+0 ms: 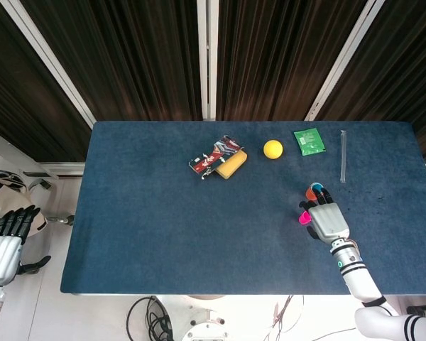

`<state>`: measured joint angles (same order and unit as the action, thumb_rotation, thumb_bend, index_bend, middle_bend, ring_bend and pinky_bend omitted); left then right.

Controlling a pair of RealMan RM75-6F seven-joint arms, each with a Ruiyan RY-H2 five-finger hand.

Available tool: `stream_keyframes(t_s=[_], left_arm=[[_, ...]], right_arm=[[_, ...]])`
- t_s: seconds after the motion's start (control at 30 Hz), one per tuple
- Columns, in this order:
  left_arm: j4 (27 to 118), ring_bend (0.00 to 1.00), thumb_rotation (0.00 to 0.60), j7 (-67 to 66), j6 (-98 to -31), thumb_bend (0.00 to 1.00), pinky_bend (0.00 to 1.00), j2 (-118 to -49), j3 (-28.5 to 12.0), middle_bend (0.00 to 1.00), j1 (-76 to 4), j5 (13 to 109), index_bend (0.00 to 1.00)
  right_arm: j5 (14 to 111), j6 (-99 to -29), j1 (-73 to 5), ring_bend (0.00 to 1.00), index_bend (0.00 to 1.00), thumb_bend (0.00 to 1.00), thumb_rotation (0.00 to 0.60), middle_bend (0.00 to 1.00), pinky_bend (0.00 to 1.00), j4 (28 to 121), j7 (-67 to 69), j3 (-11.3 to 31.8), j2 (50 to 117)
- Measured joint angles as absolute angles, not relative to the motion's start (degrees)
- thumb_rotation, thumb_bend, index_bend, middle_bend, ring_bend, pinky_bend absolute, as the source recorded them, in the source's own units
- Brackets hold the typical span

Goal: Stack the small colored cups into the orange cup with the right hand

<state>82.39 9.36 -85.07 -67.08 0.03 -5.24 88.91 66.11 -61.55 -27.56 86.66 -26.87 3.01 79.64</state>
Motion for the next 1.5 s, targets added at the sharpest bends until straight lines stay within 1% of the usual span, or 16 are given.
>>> stream_keyframes(t_s=[0.17,0.4,0.53,0.63,0.93,1.23,1.33,1.5], left_arm=[[82.14,0.0,0.6,9.76,-85.15,0.12,0.0,-67.12,0.07,0.04,-5.12,88.87,0.05],[82.0,0.0,0.6,10.1,-85.27,0.12,0.0,-67.08,0.04,0.04,-5.12,89.04,0.05],[81.96,0.0,0.6,10.19,-85.25,0.12,0.0,-67.05,0.03,0.04,-5.15,89.08,0.05],[81.95,0.0,0.6,10.25,-85.24,0.12,0.0,-67.07,0.03,0.04,-5.16,89.09,0.05],[82.16,0.0,0.6,10.41,-85.43,0.12,0.0,-66.91,-0.04,0.04,-5.19,89.27,0.05],[82.52,0.0,0.6,10.13,-85.71,0.12,0.0,-66.79,-0.05,0.04,-5.18,89.52,0.05],[82.66,0.0,0.6,10.01,-85.71,0.12,0.0,-66.71,0.04,0.04,-5.15,89.62,0.05],[82.86,0.0,0.6,9.77,-85.86,0.12,0.0,-66.66,0.07,0.04,-5.12,89.73,0.05]], right_arm=[[66.12,-62.17,-27.53,0.04,0.34,0.29,0.6,0.4,0.0,86.0,-27.93,3.19,80.65],[65.83,-62.55,-27.5,0.06,0.41,0.33,0.6,0.43,0.0,85.63,-28.98,3.47,81.28],[65.88,-62.87,-27.45,0.08,0.47,0.33,0.6,0.46,0.0,85.4,-29.08,3.69,81.58],[66.18,-63.22,-27.36,0.08,0.49,0.33,0.6,0.47,0.0,85.15,-28.86,3.86,81.77],[67.31,-64.72,-26.95,0.09,0.5,0.33,0.6,0.49,0.0,86.9,-26.95,4.82,80.48],[69.38,-69.23,-26.55,0.1,0.5,0.33,0.6,0.5,0.0,90.71,-23.41,8.94,76.22],[67.78,-68.94,-26.85,0.11,0.5,0.33,0.6,0.5,0.0,89.9,-23.22,10.07,76.07],[63.93,-66.16,-28.35,0.11,0.5,0.33,0.6,0.5,0.0,85.57,-23.63,11.46,76.76]])
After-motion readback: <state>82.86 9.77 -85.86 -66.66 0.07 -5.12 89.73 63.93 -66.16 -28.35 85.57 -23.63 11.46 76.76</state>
